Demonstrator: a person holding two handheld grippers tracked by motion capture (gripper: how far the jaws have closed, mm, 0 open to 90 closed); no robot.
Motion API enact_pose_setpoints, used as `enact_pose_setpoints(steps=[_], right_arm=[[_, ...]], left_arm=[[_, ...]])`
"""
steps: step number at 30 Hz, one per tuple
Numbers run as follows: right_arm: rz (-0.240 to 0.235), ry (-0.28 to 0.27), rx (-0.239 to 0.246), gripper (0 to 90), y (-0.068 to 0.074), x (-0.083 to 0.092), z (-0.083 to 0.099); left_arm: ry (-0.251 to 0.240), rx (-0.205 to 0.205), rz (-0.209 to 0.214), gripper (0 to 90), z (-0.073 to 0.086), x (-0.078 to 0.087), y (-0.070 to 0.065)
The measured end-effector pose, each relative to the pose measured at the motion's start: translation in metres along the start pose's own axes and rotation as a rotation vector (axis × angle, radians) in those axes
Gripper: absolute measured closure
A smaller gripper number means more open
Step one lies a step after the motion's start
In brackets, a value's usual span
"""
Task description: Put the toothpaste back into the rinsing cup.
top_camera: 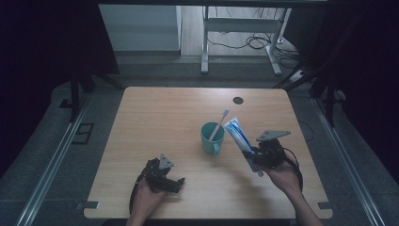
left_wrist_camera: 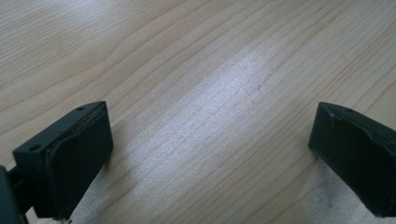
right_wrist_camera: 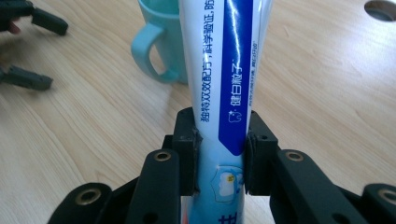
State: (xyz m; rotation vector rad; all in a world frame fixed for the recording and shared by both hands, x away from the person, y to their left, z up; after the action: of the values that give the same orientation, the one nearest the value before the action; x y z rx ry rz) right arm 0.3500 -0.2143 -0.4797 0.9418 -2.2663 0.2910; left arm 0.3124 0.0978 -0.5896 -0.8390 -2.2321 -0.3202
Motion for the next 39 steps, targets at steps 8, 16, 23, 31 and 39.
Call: enact_pose_setpoints(steps=[8,16,23,31,39], right_arm=[[-0.009,-0.044,0.009,70.6,0.004,-0.004,-0.013],[-0.017,-0.086,0.004,70.6,0.007,-0.009,-0.027],[-0.020,-0.116,-0.004,70.6,0.008,-0.013,-0.038],[-0.021,-0.142,-0.013,70.7,0.009,-0.020,-0.048],[-0.019,-0.163,-0.025,70.8,0.008,-0.025,-0.059]], left_arm=[[0.002,-0.001,0.000,0.0,0.000,0.000,0.000],[0.002,-0.002,0.000,0.0,0.000,0.000,0.000],[0.001,-0.001,0.000,0.0,0.000,0.000,0.000],[0.001,-0.001,-0.001,0.0,0.000,0.000,0.000],[0.001,-0.001,0.000,0.0,0.000,0.000,0.000]])
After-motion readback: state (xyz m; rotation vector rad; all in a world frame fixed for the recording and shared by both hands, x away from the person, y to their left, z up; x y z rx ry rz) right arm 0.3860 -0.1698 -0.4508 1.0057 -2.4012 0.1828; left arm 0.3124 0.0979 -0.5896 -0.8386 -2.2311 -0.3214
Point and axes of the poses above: each handheld gripper's, and its own axes: x roughly backward along the jaws, z roughly out of its underside, y roughly to its left, the point moved 6 cm from there along -x, roughly forward along the jaws, and after that the axes turned 4 degrees about -y, right-handed, at the moved point
